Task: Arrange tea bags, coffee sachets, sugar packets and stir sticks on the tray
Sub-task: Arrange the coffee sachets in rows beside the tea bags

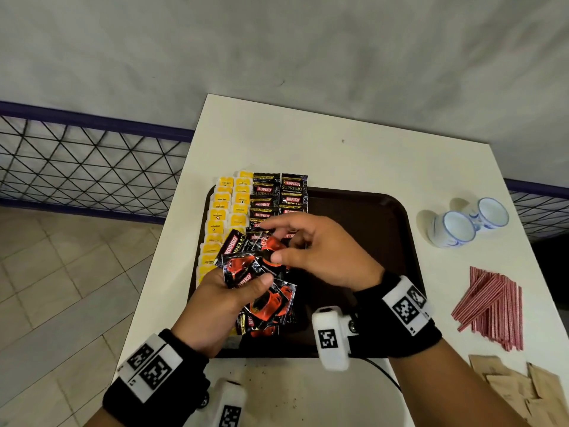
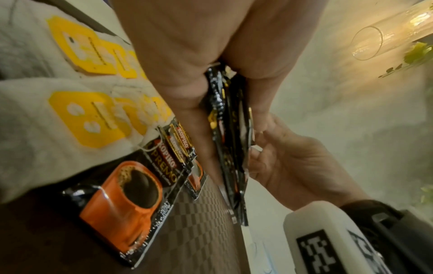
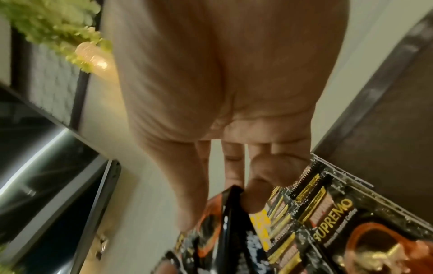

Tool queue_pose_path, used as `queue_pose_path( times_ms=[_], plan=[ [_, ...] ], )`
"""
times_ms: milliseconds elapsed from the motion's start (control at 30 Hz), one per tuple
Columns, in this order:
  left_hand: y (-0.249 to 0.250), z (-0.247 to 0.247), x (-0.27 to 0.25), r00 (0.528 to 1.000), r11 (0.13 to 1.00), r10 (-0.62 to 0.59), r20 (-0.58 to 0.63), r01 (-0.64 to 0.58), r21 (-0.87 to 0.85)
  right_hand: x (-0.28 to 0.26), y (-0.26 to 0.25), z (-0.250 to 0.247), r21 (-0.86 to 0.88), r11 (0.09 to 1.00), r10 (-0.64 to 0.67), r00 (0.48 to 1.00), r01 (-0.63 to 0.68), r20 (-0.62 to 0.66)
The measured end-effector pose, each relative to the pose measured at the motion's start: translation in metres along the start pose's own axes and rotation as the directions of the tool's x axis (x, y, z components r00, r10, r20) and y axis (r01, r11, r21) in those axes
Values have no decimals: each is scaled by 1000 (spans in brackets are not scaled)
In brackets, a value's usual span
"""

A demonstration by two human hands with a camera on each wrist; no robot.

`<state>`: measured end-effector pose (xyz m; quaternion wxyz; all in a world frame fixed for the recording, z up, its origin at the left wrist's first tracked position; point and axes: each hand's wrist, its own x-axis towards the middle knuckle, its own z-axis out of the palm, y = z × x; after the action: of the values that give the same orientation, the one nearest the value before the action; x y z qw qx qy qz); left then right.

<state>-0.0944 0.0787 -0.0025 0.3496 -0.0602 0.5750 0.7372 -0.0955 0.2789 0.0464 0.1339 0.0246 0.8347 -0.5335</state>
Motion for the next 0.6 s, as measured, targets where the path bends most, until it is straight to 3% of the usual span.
queue_pose_path(
  times_ms=[67,233,533,600],
  plan=[
    [-1,-1,1,1000,1000,-4,15,3,30,3,2,3,-66,998,-1,1000,2,10],
    [-3,-11,2,999,1000,2,-44,-1,19,2,6,-1,-7,999,44,998,-44,-54],
    [1,-6,1,987,997,69,-145,-71,-9,-7,6,-5,369,917,160,987,-153,13],
    [1,-7,2,980,996,91,-177,-89,15,-10,9,-5,378,909,189,982,-175,0]
  ],
)
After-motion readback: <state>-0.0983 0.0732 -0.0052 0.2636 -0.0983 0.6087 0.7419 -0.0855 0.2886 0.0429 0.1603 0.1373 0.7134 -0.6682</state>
